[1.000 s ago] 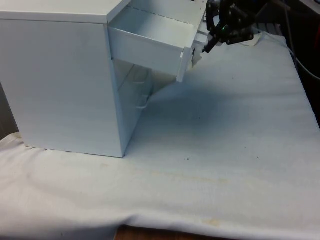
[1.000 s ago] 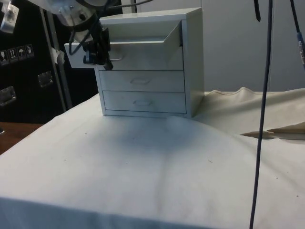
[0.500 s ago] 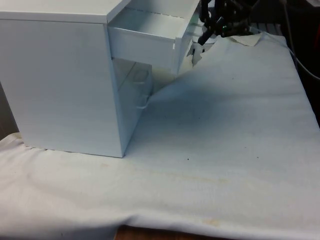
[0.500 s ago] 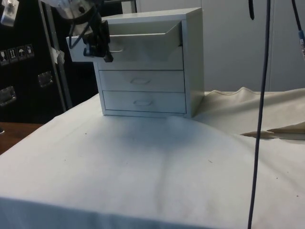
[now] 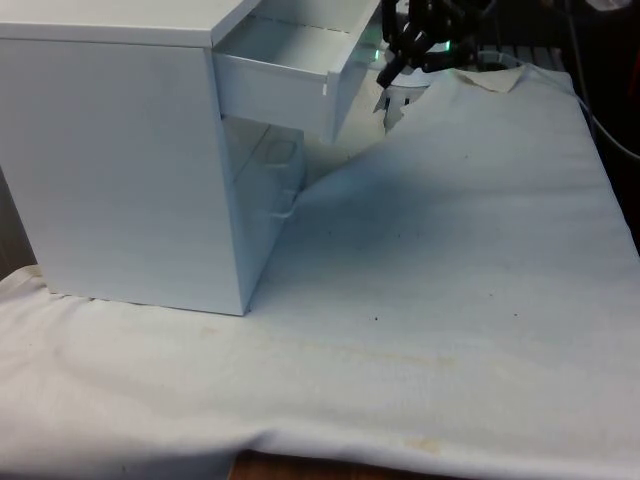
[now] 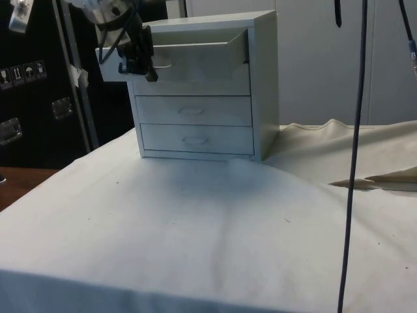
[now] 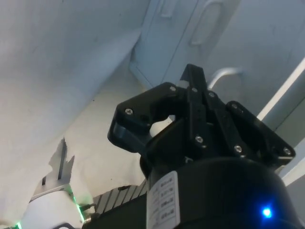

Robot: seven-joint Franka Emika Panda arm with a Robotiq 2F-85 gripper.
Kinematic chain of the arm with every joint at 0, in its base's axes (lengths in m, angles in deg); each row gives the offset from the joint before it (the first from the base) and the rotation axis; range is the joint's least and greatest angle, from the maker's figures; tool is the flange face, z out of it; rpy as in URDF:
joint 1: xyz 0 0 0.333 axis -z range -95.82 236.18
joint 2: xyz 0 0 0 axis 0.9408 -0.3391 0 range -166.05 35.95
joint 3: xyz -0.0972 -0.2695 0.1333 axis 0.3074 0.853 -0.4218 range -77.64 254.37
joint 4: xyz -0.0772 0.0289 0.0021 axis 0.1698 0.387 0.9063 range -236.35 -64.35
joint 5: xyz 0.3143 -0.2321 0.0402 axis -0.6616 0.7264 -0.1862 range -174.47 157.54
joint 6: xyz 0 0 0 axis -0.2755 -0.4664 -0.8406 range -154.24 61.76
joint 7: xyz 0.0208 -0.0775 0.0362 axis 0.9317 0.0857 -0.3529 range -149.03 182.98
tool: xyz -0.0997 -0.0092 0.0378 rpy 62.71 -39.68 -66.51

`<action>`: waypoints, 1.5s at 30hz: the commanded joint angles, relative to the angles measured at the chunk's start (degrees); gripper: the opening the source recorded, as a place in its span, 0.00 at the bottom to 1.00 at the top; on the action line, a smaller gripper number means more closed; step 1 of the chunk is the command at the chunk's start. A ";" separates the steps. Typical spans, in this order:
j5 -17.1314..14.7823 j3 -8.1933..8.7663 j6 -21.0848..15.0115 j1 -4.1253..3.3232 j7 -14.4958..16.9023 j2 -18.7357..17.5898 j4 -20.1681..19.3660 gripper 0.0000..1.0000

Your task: Open the drawer, then close it.

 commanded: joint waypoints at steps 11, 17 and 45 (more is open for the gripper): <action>-0.17 0.29 -0.11 0.52 0.97 0.06 0.00 0.00; 1.03 2.12 -0.40 0.63 3.15 0.69 -0.06 0.00; 1.66 6.25 -0.57 0.97 6.88 0.57 -0.17 0.00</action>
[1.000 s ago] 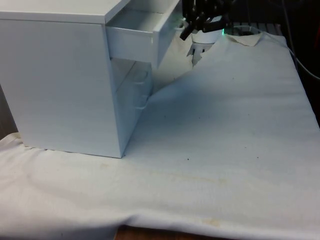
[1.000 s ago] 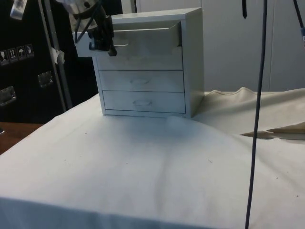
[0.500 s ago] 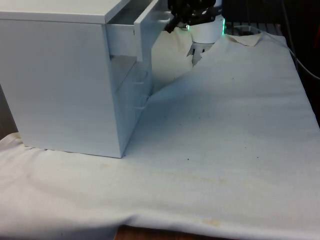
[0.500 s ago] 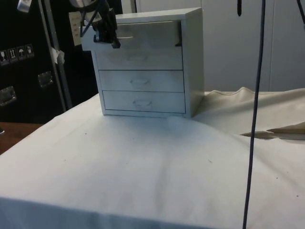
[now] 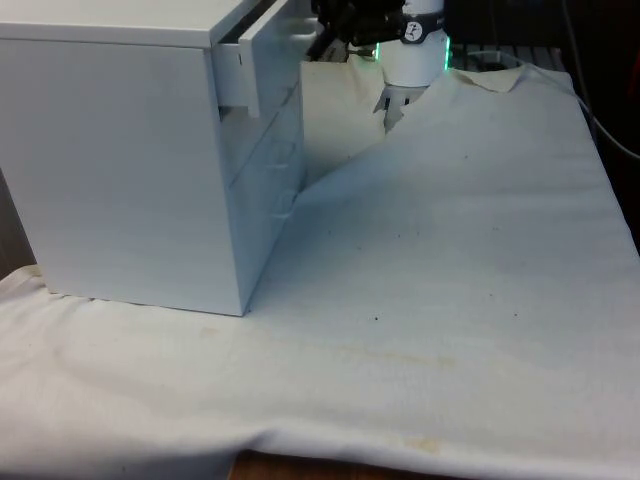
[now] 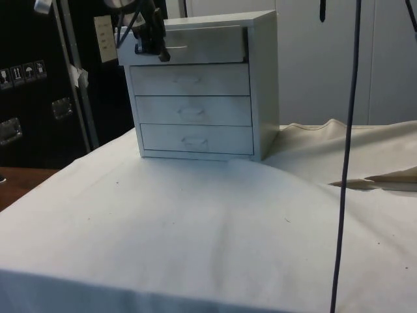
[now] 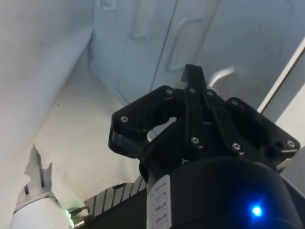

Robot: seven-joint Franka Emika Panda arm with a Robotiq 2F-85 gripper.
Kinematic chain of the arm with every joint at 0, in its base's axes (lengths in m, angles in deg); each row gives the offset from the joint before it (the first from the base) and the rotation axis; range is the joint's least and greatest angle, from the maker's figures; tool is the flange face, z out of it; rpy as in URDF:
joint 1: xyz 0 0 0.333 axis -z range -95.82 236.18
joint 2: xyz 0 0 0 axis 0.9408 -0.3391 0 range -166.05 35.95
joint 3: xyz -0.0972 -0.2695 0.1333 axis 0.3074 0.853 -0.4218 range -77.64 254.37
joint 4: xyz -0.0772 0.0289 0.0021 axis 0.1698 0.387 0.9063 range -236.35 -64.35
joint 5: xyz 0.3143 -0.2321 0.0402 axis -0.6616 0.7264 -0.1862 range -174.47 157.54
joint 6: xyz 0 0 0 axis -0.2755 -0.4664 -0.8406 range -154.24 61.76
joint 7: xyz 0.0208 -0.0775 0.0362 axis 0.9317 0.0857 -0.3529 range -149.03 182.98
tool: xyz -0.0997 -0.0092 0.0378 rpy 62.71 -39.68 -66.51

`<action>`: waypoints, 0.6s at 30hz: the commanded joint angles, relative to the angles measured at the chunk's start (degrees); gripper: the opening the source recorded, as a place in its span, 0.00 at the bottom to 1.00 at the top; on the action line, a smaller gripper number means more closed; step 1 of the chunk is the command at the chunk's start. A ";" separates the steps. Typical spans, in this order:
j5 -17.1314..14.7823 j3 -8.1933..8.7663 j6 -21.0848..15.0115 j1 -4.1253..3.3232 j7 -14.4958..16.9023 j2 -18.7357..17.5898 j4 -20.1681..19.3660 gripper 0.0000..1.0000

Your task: Open the drawer, then close it.

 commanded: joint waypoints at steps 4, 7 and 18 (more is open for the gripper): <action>0.17 0.69 -1.15 0.57 1.20 0.06 -0.40 0.00; 0.00 0.74 -0.69 0.46 0.92 -0.06 -0.34 0.00; 0.06 1.43 -1.72 0.97 1.83 -0.11 -0.92 0.00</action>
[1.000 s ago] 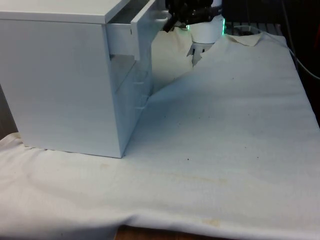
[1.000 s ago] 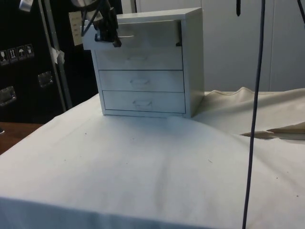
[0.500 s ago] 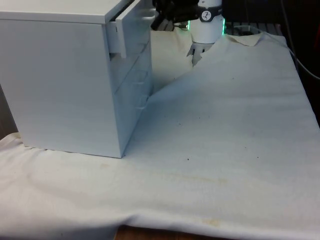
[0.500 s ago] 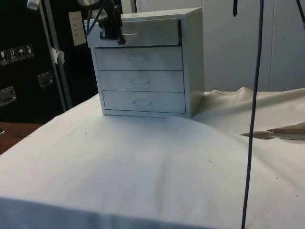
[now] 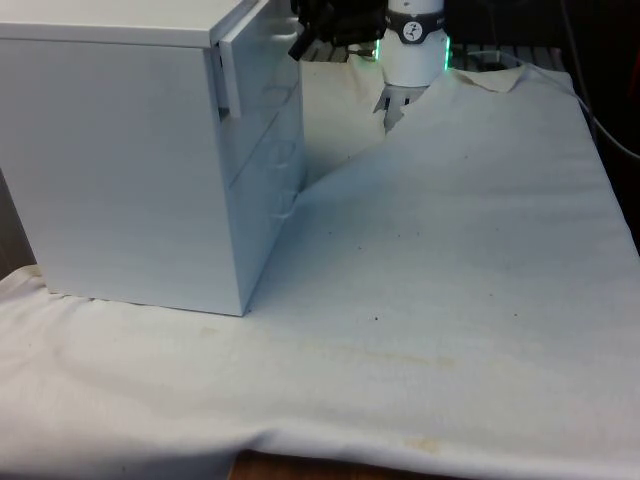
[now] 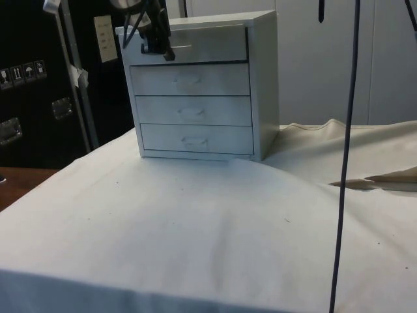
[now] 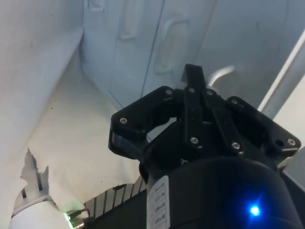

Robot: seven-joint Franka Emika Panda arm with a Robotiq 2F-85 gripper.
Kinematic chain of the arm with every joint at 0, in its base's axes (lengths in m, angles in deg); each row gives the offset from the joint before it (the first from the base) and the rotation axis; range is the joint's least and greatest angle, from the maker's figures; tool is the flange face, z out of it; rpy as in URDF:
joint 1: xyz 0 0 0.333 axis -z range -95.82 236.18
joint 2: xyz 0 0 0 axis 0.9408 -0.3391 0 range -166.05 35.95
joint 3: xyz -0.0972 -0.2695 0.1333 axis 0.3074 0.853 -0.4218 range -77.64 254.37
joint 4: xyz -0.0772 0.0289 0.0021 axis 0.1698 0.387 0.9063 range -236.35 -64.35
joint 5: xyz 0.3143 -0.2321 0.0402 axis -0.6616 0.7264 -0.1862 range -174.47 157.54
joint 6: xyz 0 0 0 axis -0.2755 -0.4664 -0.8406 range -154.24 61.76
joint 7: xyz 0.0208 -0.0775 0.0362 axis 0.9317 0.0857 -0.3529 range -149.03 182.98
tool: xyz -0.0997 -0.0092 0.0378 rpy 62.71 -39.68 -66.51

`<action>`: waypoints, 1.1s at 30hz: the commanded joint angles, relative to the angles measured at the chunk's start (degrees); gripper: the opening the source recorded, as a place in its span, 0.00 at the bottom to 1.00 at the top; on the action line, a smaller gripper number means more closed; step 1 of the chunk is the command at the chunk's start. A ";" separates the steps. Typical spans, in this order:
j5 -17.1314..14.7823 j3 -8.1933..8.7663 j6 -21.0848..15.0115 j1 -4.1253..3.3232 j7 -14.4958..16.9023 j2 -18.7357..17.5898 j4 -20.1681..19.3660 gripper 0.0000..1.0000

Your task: Open the drawer, then close it.

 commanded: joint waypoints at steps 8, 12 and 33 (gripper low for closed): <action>0.23 0.11 -0.11 -0.06 0.06 -0.11 0.00 0.00; 0.06 0.00 -0.06 -0.11 -0.17 -0.23 -0.06 0.00; 0.11 0.17 -0.52 0.06 -0.69 -1.49 -0.34 0.00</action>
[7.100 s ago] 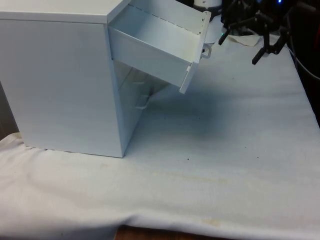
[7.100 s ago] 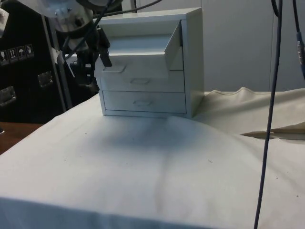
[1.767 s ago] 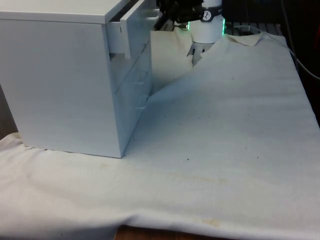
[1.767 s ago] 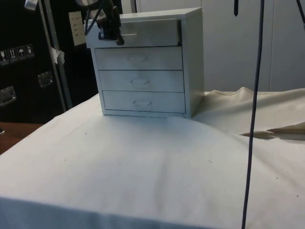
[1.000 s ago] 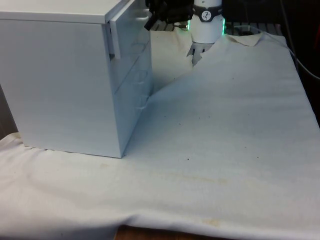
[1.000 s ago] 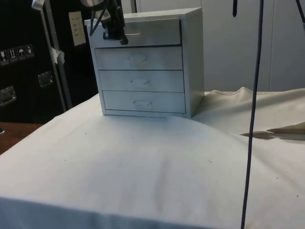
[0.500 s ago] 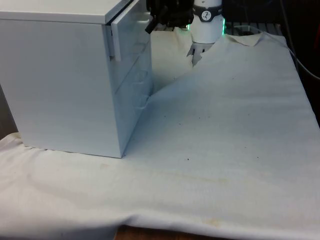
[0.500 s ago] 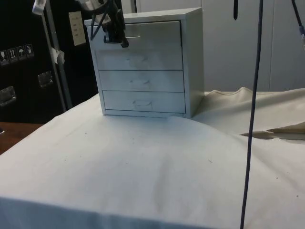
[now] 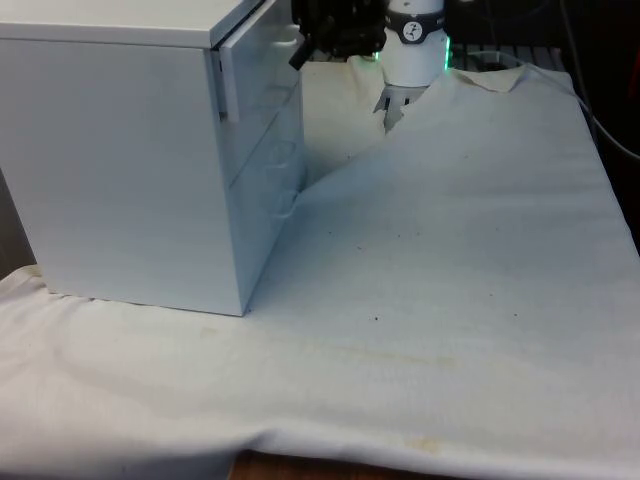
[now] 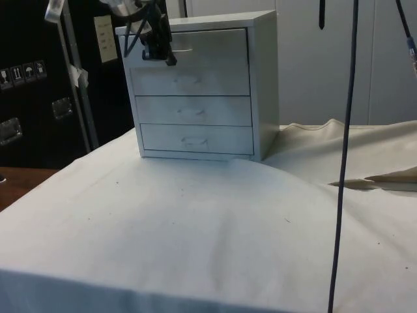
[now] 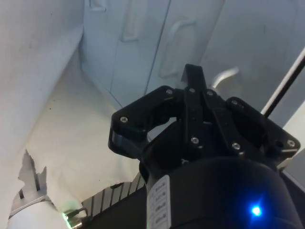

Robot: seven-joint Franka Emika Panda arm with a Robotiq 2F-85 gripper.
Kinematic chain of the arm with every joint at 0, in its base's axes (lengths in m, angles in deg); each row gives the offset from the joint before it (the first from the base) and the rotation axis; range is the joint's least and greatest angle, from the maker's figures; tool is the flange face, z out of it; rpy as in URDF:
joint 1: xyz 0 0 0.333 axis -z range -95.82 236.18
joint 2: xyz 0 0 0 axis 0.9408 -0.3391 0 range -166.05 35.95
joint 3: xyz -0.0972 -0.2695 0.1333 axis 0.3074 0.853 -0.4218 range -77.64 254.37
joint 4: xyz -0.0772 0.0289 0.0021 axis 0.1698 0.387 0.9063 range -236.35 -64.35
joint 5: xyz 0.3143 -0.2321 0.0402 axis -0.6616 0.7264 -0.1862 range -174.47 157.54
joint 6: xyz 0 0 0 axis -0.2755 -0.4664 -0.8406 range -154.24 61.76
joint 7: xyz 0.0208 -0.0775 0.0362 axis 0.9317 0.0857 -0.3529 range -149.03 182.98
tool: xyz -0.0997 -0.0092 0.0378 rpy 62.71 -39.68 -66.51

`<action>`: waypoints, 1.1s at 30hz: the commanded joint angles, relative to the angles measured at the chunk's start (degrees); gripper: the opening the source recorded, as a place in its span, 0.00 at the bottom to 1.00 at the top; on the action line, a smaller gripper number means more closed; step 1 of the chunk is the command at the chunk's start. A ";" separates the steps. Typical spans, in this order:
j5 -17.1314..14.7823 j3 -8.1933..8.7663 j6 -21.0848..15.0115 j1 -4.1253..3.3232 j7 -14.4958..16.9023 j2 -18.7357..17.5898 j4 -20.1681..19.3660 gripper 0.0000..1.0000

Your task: Open the drawer, then close it.

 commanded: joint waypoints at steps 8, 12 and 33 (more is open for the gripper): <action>0.11 0.86 -0.69 0.69 0.80 -0.17 -0.17 0.00; 0.06 0.92 -0.52 0.69 0.74 -0.17 -0.11 0.00; -3.38 -0.11 1.43 -1.26 -0.46 0.52 1.60 0.00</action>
